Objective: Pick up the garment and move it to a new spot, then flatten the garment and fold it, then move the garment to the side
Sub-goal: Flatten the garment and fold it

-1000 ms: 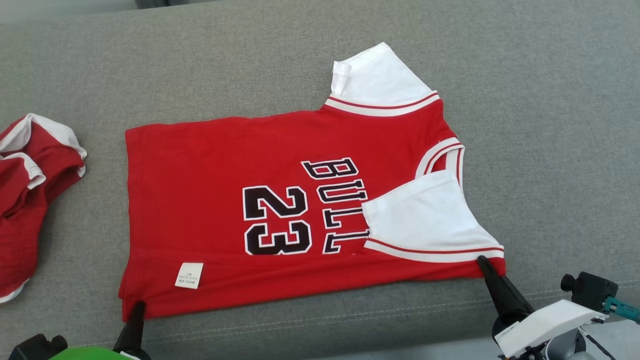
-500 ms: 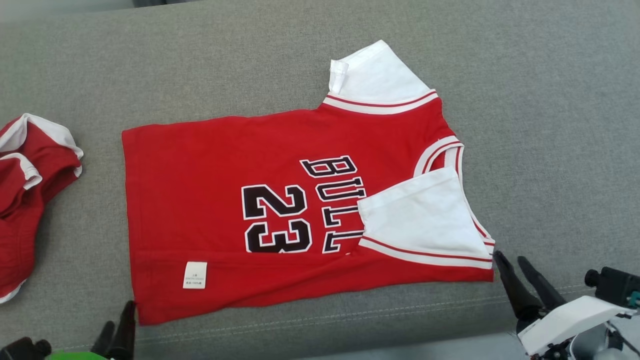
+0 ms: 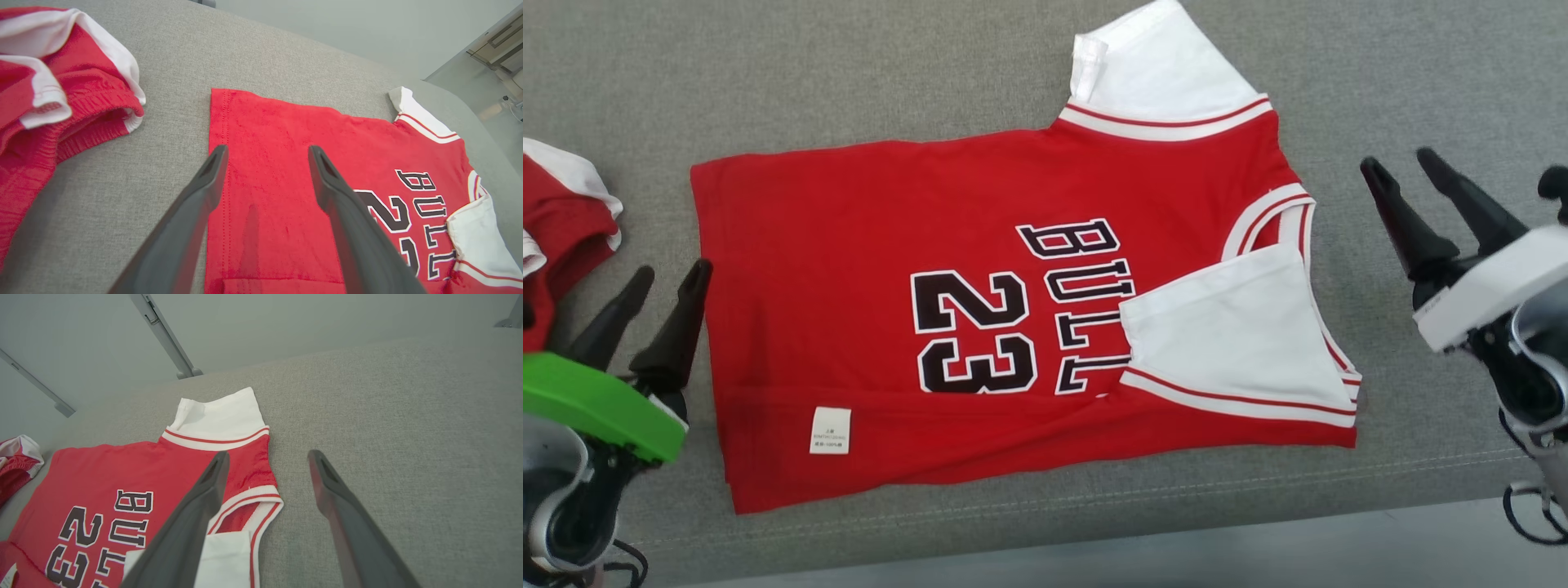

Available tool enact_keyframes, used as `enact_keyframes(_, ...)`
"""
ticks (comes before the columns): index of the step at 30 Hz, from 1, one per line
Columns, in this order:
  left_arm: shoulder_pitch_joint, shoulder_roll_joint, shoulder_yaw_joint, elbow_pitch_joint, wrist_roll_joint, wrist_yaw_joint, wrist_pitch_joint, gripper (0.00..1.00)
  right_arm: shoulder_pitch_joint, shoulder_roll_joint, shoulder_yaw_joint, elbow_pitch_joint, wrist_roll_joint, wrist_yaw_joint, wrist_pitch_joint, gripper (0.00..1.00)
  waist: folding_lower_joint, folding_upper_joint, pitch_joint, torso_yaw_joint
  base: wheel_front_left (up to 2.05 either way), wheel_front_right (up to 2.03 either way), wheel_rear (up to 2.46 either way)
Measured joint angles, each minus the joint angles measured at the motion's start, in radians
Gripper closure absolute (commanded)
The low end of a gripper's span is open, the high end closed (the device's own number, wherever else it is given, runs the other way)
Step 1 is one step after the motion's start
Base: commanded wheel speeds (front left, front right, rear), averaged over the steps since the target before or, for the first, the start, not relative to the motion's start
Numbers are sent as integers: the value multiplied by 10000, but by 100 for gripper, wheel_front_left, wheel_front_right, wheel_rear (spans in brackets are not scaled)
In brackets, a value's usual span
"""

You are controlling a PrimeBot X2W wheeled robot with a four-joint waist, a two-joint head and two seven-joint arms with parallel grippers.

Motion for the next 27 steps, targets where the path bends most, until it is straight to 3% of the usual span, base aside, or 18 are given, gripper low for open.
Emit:
enact_keyframes(8,-1967,608,-167,360,-385,-226,1229,0,-2881,-263,696,98,-453,21,1737,0,0,0,1066,116,0,0,0)
enact_keyframes(13,-2678,1145,-105,947,-353,-307,1653,0,-4378,-59,1179,403,-675,280,2357,0,0,0,1720,122,0,0,0)
enact_keyframes(17,-2863,1185,-180,1459,-382,-324,1866,0,-4868,407,1455,834,-679,397,2568,0,1,0,2102,20,0,0,0)
enact_keyframes(27,-3650,1275,-196,1965,-564,-485,1964,0,-5611,612,1511,1645,-677,558,2777,0,1,0,2533,-335,0,0,0)
